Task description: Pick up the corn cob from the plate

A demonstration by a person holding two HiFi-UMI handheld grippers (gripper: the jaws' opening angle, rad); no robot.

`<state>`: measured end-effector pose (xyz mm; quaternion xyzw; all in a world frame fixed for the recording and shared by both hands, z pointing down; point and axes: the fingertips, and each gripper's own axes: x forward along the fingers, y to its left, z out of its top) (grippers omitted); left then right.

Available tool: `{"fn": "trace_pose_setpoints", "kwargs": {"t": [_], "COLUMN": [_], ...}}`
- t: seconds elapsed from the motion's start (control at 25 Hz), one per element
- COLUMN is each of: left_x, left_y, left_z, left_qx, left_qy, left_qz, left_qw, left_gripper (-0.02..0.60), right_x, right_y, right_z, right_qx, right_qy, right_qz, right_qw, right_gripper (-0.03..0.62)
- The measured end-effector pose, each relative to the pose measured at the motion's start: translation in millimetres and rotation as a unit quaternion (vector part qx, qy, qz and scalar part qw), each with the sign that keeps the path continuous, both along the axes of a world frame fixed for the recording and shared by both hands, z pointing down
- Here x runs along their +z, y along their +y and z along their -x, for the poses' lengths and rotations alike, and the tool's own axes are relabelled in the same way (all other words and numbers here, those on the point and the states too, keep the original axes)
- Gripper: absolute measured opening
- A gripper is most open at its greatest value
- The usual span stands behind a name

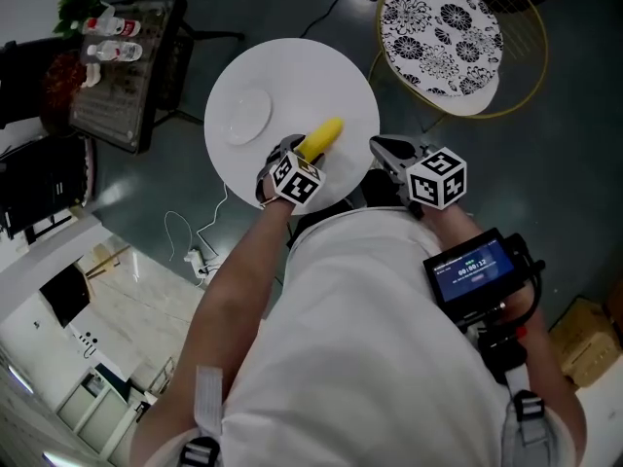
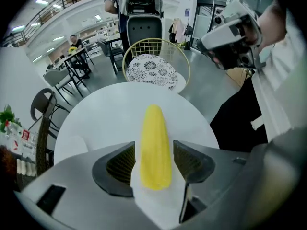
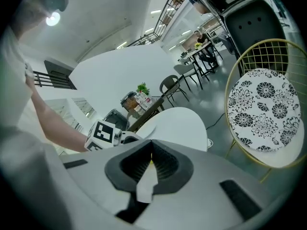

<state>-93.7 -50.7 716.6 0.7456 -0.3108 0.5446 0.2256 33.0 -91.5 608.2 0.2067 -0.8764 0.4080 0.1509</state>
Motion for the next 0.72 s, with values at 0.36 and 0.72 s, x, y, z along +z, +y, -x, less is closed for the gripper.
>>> {"fn": "trace_pose_setpoints", "kwargs": {"t": [0.36,0.72], "left_x": [-53.1,-137.3], "left_y": [4.8,25.1], "left_z": [8.1,41.0], "left_qx": [-0.066,-0.129], "left_qy": [0.114,0.206], "left_qz": [-0.068,-0.17], "left_qw": [0.989,0.9551], "left_gripper": [0.233,0.013], "right_x": [-12.4,-66.3], "right_y": [5.7,10.9], "right_z": [28.3,76.8], "right_qx": [-0.005,-0.029], "right_qy": [0.008,-0.008], "right_qz": [-0.033,-0.104], "right_qw": [0.999,0.994], "right_gripper": [0.008,0.008]}}
